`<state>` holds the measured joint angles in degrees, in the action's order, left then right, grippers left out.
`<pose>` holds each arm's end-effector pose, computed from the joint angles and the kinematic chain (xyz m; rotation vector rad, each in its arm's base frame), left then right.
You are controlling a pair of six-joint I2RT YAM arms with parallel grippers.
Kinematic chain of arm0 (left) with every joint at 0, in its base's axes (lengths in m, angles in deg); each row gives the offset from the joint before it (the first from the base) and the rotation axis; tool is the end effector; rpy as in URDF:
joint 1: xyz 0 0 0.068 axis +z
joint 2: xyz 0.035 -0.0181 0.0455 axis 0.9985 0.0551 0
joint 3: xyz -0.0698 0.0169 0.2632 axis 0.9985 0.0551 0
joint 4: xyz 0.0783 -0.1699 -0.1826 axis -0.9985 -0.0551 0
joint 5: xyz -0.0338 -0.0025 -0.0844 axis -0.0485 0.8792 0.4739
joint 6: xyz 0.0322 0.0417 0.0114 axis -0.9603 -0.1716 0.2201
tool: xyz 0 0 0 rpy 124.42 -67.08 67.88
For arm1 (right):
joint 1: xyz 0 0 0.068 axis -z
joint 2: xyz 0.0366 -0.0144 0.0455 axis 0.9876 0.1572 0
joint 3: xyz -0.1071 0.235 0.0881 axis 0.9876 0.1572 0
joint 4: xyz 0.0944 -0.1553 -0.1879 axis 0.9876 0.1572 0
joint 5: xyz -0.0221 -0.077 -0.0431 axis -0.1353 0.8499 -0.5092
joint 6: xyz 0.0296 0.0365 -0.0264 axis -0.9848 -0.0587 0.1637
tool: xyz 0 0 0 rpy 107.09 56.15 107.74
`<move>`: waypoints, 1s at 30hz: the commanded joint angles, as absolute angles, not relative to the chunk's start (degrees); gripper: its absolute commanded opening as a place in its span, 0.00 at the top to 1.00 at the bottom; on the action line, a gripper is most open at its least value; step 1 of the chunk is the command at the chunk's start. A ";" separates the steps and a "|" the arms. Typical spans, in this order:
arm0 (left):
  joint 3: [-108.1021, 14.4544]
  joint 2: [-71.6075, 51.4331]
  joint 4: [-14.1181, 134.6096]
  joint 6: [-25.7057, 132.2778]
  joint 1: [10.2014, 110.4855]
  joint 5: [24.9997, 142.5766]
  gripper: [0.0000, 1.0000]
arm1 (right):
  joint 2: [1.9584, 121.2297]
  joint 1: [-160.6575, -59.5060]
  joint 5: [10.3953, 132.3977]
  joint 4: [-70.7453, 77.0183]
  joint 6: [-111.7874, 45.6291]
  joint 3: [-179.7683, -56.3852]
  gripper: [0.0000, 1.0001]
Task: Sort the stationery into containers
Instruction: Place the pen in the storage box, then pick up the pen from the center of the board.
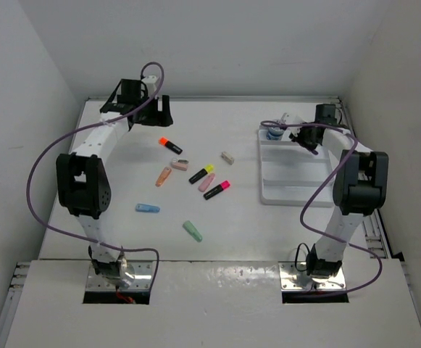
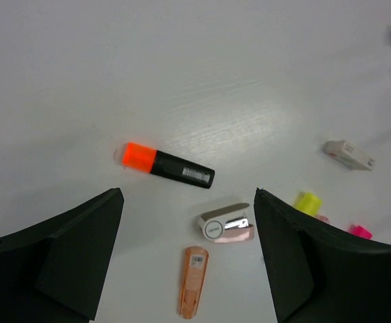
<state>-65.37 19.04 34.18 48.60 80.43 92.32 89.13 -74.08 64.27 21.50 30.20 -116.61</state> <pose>0.4202 -0.0574 0.3026 0.1519 2.2300 -0.4536 0.4031 -0.0395 0.1876 -1.1291 2.1926 -0.1559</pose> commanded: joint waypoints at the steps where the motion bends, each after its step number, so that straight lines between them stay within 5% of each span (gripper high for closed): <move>1: -70.80 23.65 31.96 51.89 79.73 85.83 0.15 | 89.93 -73.92 66.55 20.12 33.50 -117.06 0.77; 2: -71.59 24.71 31.43 53.73 79.64 85.20 0.16 | 89.94 -73.92 66.90 20.38 33.50 -116.97 0.61; 8: -76.08 31.48 27.83 61.65 75.95 74.14 0.17 | 87.66 -73.57 68.14 19.86 30.00 -114.96 0.36; 17: -73.27 35.36 25.71 72.29 72.26 62.96 0.20 | 79.31 -75.15 64.80 20.03 18.48 -114.16 0.34; 30: -77.84 44.05 23.60 74.75 71.73 62.08 0.26 | 71.74 -77.88 61.90 22.49 10.39 -113.37 0.34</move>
<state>-75.99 43.65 24.78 73.37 71.88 62.62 74.55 -77.38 63.75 22.44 12.91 -113.49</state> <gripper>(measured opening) 0.738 0.657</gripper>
